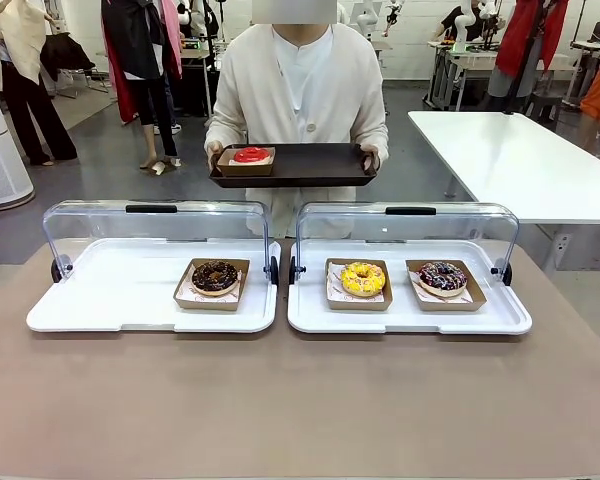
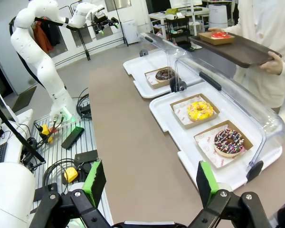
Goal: Provide the desired donut to the person.
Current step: Pick up and lift the Paper togo box containing the Donut pointed at by the person.
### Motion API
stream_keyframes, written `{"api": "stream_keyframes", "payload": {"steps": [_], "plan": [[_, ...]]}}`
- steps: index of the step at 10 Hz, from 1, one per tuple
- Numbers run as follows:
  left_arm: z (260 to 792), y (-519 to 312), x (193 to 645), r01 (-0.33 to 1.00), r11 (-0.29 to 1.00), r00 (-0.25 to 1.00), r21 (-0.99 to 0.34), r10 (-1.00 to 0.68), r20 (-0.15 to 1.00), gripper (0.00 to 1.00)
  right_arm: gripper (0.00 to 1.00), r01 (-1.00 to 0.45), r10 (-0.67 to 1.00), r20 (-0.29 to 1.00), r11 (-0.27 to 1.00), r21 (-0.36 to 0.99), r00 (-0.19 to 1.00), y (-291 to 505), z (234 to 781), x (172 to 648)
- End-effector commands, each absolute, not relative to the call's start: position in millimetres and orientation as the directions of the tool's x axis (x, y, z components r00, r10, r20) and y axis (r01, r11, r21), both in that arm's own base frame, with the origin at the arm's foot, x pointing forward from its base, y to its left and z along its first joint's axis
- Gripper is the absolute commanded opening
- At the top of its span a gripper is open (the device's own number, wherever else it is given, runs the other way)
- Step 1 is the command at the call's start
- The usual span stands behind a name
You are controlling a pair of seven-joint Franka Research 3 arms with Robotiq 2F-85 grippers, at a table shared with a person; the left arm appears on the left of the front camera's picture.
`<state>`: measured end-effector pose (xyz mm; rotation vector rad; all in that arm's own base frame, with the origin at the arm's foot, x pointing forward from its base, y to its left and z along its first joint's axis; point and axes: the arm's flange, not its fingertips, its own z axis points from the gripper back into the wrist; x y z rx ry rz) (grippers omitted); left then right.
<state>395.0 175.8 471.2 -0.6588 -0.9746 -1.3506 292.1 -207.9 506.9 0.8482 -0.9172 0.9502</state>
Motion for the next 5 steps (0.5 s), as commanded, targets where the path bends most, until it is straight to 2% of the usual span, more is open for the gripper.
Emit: {"api": "stream_keyframes", "payload": {"steps": [1,5], "plan": [[474.4,181.8,393.5,0.976,0.157,-0.066,0.150,-0.443,0.894,1.00,1.00,-0.925,0.273,0.922,0.337,0.174,0.273,-207.1,507.9,293.9],[474.6,182.2,396.6,0.988,0.100,-0.068,0.120,-0.418,0.906,1.00,1.00,-0.925,0.273,0.922,0.337,0.174,0.273,-207.1,507.9,293.9]]}}
